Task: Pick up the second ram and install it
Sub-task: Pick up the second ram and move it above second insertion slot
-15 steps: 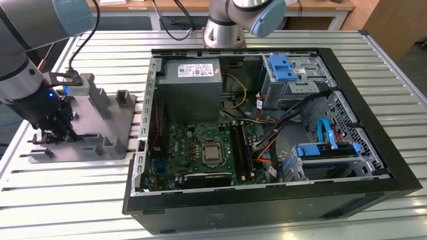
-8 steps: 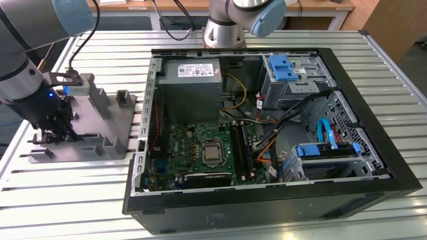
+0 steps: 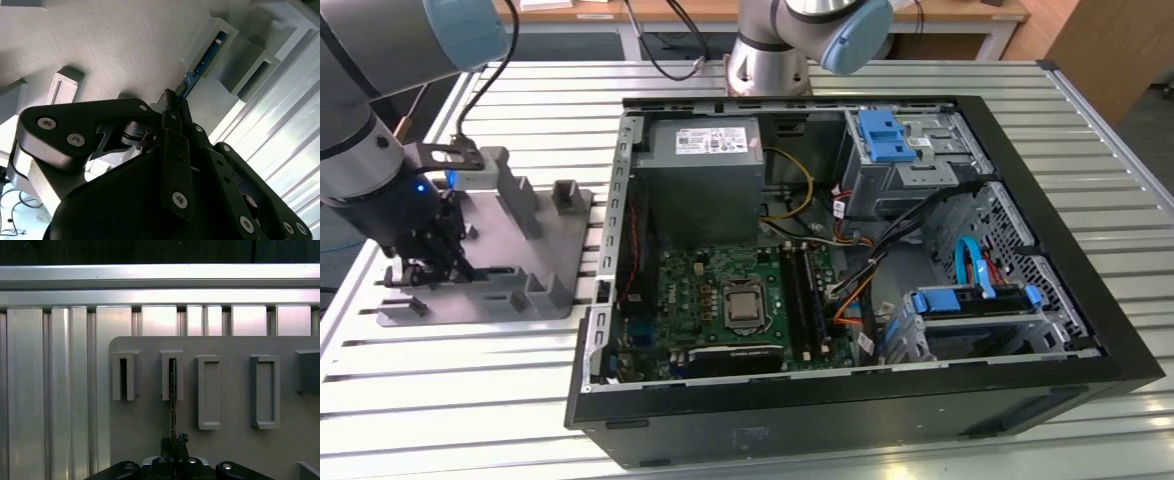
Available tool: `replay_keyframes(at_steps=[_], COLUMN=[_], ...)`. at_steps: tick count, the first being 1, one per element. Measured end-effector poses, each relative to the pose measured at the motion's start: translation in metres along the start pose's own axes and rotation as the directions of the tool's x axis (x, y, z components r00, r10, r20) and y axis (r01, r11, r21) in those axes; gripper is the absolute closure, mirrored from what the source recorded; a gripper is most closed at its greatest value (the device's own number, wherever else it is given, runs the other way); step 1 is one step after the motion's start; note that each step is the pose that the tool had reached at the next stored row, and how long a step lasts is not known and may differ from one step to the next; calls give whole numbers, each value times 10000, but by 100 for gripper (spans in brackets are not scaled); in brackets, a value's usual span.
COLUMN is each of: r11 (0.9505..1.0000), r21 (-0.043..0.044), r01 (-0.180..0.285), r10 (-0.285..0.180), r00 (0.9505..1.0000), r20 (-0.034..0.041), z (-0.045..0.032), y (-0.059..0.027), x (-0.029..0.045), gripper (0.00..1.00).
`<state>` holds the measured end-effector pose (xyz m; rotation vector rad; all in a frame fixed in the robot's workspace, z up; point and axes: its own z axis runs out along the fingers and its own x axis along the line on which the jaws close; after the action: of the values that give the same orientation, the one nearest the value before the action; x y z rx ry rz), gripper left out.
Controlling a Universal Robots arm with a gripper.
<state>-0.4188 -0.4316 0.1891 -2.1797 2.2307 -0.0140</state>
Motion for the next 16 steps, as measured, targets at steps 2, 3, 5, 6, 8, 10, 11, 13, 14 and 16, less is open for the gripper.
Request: replay_keyframes(at_steps=[2,3,5,6,8,10,11,13,14,16], r11=[10000,10000,10000,10000,10000,10000,10000,10000,10000,10000], r21=[0,0,0,1,1,1,0,1,1,1], r01=[0,0,0,0,0,0,0,0,0,0], r10=[0,0,0,0,0,0,0,0,0,0], r00=[10000,10000,10000,10000,10000,10000,10000,10000,10000,10000], r20=[0,0,0,1,1,1,0,1,1,1], z=[-34,-51,-85,-101,-121,-145,-157,-178,-190,-210], y=[-1,-2,-2,-3,-3,-4,-4,-4,-5,-5], x=[-1,-1,-1,-2,-2,-2,-2,-2,-2,-2], gripper=[86,86,86,86,86,86,86,86,86,86])
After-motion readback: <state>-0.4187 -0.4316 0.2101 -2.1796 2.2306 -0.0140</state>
